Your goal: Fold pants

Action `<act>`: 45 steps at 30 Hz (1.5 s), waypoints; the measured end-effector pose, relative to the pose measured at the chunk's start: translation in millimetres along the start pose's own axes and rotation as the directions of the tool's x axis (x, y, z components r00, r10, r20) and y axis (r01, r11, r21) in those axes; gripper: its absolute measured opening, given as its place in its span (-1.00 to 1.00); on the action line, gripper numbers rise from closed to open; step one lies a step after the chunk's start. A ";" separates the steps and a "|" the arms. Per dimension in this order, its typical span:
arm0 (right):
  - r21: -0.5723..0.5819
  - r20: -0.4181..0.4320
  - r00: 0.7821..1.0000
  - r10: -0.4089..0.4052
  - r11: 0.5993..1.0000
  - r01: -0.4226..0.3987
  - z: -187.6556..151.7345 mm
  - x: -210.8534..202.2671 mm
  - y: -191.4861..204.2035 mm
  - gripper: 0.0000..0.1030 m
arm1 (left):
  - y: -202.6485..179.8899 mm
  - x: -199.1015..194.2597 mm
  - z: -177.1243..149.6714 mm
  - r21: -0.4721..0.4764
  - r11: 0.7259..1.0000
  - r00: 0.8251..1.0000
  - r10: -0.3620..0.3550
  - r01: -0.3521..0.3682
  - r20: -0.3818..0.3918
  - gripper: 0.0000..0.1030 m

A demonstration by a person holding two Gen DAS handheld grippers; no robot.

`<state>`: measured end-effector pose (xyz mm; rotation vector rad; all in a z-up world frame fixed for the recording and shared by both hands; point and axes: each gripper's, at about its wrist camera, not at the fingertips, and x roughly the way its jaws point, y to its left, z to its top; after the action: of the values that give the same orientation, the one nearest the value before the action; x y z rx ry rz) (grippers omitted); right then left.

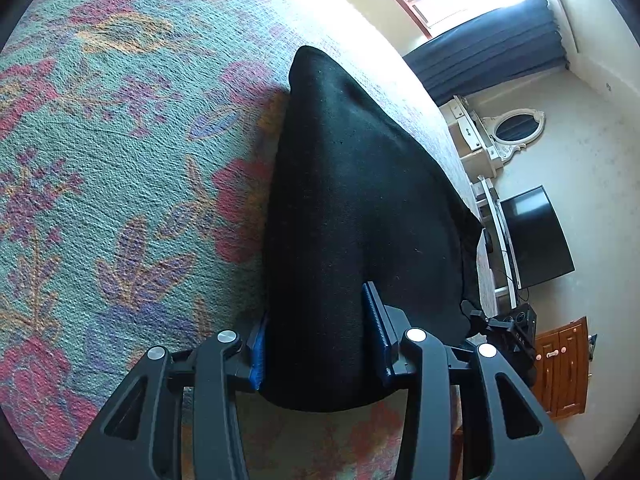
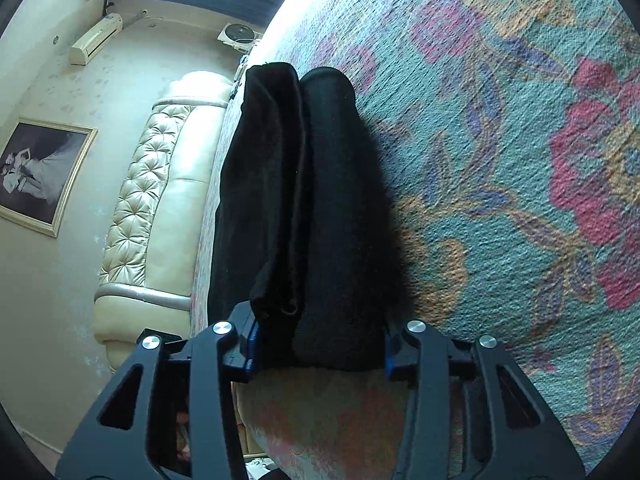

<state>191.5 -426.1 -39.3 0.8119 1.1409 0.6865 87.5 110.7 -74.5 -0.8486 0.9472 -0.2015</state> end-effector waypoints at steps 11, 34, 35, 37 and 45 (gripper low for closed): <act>-0.002 -0.048 0.999 0.004 1.000 -0.004 -26.4 -22.0 3.6 -0.30 | 3.7 -24.3 -21.7 -0.012 1.000 0.999 0.000 0.000 -0.038 -0.20; 0.039 -0.001 1.000 0.031 0.999 -0.030 -44.6 -25.8 -3.5 0.00 | 7.0 -22.0 -24.2 -0.009 0.999 0.998 -0.049 0.048 -0.046 0.20; 0.054 0.005 0.999 0.037 0.998 -0.037 -43.0 -27.5 -6.1 0.01 | 4.9 -21.1 -24.0 -0.001 0.998 0.997 -0.060 0.060 -0.050 0.33; 0.083 0.021 0.999 0.045 0.995 -0.047 -40.4 -32.9 -11.0 0.02 | -3.4 -17.9 -23.4 0.032 0.998 0.997 -0.060 0.062 -0.056 0.47; 0.100 0.066 0.998 -0.024 0.995 0.017 -43.9 -60.2 -16.9 0.29 | -37.9 -3.6 -30.9 0.211 0.973 0.993 0.103 -0.089 -0.054 0.63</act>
<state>133.7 -475.5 -32.0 0.8998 1.1281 0.5849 68.8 70.2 -54.3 -0.6047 1.0060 -0.2417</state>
